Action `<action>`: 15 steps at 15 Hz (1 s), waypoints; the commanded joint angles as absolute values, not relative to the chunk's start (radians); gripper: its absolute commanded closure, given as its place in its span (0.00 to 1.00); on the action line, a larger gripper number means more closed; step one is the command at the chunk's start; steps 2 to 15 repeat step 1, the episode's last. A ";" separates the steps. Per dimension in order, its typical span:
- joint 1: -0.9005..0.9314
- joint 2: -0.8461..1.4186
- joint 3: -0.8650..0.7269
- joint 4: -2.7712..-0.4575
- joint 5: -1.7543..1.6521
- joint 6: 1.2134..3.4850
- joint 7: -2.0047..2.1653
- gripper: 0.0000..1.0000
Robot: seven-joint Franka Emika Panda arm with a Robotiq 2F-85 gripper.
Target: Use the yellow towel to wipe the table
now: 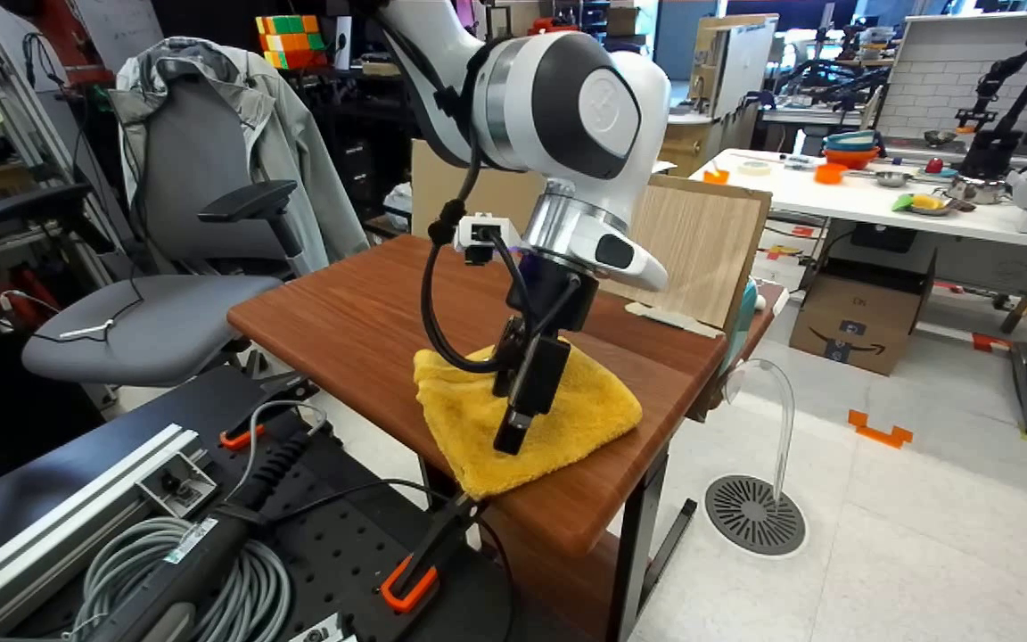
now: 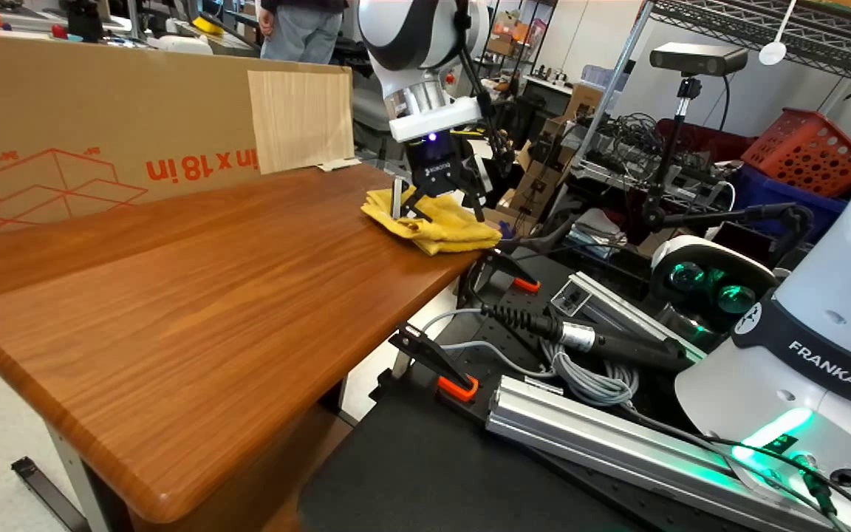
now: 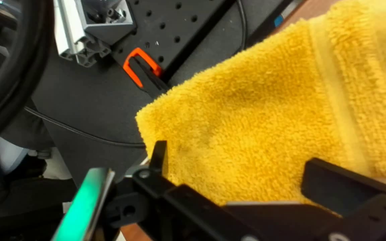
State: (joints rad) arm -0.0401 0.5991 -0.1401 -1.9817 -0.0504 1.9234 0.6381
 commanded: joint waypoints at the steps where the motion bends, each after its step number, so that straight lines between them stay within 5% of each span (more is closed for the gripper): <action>1: -0.026 0.601 -0.156 -1.983 -0.042 1.906 0.627 0.00; 15: -0.026 0.601 -0.156 -1.983 -0.042 1.906 0.627 0.00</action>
